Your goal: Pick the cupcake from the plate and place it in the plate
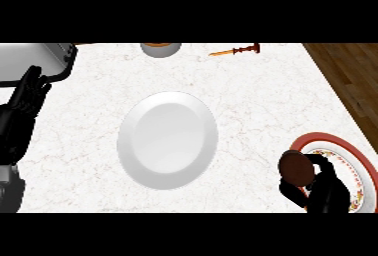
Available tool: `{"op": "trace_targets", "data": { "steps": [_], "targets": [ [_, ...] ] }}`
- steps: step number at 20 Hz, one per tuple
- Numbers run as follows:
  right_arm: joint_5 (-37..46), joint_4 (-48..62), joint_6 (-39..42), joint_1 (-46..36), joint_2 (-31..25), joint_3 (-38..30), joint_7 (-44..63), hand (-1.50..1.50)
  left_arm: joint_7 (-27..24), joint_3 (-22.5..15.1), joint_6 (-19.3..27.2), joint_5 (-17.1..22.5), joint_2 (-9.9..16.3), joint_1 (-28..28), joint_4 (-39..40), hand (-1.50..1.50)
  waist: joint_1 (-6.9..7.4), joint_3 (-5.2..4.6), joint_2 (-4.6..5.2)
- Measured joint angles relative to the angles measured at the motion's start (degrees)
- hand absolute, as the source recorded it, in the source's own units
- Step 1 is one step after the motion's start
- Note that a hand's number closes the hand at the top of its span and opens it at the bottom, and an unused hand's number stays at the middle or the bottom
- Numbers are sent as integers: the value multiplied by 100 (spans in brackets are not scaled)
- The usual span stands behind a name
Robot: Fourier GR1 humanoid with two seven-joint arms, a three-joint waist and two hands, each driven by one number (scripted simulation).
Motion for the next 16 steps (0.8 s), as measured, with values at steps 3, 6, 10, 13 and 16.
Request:
{"op": "trace_targets", "data": {
  "steps": [3,6,10,13,16],
  "targets": [
    [416,-412,-150,15,101,559,578,150,-24,-63,-83,49,-23,-65,-40,0,201,22,68],
    [939,-755,-162,-35,149,1090,1280,150,-23,-138,-120,59,-52,-181,-73,0,355,38,126],
    [1618,-1070,58,-345,174,1736,2296,150,-16,-236,-208,87,-76,-287,-107,0,580,56,182],
    [2084,-1187,353,-773,177,2147,3046,150,52,-305,-246,112,-102,-422,-122,0,714,70,213],
    [2355,-1127,699,-1333,167,2382,3547,150,35,-383,-296,116,-145,-486,-107,0,852,81,244]
  ]
}}
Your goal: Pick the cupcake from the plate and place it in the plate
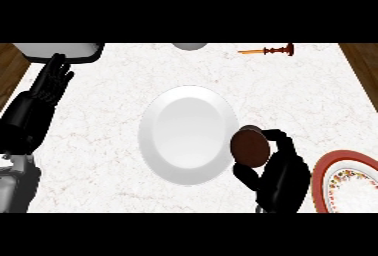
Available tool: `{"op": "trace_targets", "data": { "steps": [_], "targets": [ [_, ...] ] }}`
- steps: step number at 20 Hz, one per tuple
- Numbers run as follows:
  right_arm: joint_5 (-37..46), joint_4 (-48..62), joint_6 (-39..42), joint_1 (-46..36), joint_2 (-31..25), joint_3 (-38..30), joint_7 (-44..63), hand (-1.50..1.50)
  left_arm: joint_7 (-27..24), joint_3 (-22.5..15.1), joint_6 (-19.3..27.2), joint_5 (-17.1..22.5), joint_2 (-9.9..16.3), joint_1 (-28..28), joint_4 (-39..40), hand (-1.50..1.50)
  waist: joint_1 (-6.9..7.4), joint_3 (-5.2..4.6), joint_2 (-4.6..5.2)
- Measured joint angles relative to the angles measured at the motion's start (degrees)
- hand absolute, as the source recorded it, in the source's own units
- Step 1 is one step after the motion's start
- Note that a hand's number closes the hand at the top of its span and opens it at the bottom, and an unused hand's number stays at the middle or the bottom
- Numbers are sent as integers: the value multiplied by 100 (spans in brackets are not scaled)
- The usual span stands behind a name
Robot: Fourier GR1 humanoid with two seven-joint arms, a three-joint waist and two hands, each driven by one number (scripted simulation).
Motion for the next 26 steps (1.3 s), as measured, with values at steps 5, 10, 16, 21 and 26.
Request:
{"op": "trace_targets", "data": {
  "steps": [5,10,16,21,26],
  "targets": [
    [86,456,362,-900,-16,17,525,150,21,-91,-3,-25,-80,-172,71,0,142,16,44],
    [-132,1260,535,-1646,-23,-319,662,150,-64,-186,9,-103,-172,-248,167,0,251,26,83],
    [-632,2188,407,-2240,-27,-690,619,-150,-71,-244,-12,-117,-239,-357,263,0,336,39,108],
    [-1097,2851,-16,-2658,-27,-1000,498,-150,-150,-296,-1,-179,-295,-435,334,0,401,47,130],
    [-1356,3413,-708,-3082,-24,-1218,233,-150,-132,-329,-7,-206,-324,-527,386,0,454,52,137]
  ]
}}
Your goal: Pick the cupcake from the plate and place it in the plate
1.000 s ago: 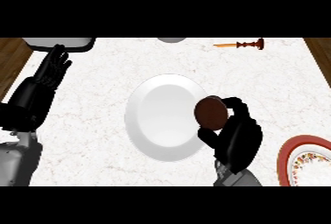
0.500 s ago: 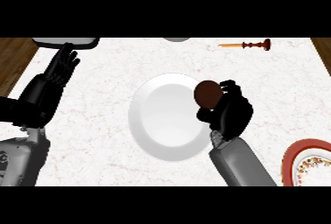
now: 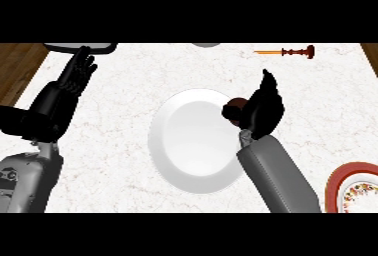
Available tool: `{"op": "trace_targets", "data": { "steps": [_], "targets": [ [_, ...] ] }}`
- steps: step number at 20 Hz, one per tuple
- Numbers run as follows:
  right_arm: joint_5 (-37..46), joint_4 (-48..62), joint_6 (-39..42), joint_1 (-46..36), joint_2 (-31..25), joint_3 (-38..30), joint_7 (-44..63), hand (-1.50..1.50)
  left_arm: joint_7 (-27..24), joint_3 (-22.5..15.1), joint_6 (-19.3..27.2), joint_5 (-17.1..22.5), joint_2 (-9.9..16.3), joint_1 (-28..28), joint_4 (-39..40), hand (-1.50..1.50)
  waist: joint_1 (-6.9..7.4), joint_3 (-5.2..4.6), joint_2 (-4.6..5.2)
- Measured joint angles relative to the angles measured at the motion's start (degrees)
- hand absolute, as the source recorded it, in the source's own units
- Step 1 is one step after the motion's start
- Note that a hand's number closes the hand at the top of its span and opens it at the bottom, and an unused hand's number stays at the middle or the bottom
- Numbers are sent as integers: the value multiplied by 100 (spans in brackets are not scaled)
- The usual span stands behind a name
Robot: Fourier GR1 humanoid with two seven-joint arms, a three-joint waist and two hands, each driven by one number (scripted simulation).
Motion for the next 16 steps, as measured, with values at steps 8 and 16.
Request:
{"op": "trace_targets", "data": {
  "steps": [8,16],
  "targets": [
    [171,170,-1490,-209,12,-303,-274,-150,-40,71,-26,15,15,-1,128,0,-84,-4,-49],
    [463,-236,-2573,299,32,-280,-142,-150,-31,214,2,25,73,69,188,0,-290,-13,-142]
  ]
}}
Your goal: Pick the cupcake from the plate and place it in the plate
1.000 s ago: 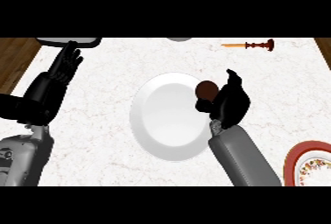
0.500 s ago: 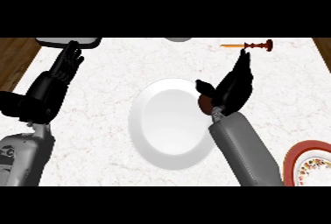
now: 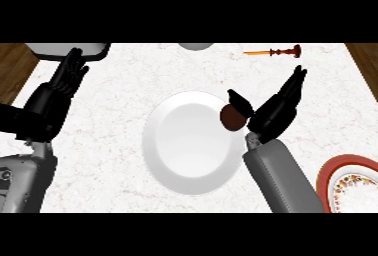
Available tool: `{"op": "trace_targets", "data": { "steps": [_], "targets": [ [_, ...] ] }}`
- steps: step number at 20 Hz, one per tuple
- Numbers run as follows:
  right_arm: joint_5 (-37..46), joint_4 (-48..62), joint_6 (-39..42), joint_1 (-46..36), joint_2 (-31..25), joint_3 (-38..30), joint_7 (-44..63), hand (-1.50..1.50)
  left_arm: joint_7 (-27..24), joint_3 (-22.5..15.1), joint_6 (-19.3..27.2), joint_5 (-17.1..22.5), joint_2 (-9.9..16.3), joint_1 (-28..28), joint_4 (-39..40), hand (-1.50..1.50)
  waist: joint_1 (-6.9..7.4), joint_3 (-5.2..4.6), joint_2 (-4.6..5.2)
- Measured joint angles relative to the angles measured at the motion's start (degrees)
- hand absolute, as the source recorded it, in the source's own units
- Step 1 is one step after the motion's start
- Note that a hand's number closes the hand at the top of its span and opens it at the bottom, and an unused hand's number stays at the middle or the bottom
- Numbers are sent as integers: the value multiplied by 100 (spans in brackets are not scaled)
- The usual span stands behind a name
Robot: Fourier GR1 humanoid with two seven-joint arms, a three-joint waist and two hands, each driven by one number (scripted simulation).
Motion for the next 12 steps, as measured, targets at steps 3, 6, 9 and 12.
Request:
{"op": "trace_targets", "data": {
  "steps": [3,6,9,12],
  "targets": [
    [139,-420,-282,482,6,128,40,-150,-35,25,23,-19,-3,135,-22,0,-96,-2,-38],
    [326,-910,-516,1135,11,387,76,-150,-26,72,8,-27,56,204,-61,0,-186,-4,-59],
    [553,-1489,-659,1865,14,724,142,-150,-46,145,9,-2,88,314,-133,0,-252,-6,-72],
    [839,-2047,-787,2667,15,1138,199,-150,-39,159,45,-28,78,377,-199,0,-309,-6,-71]
  ]
}}
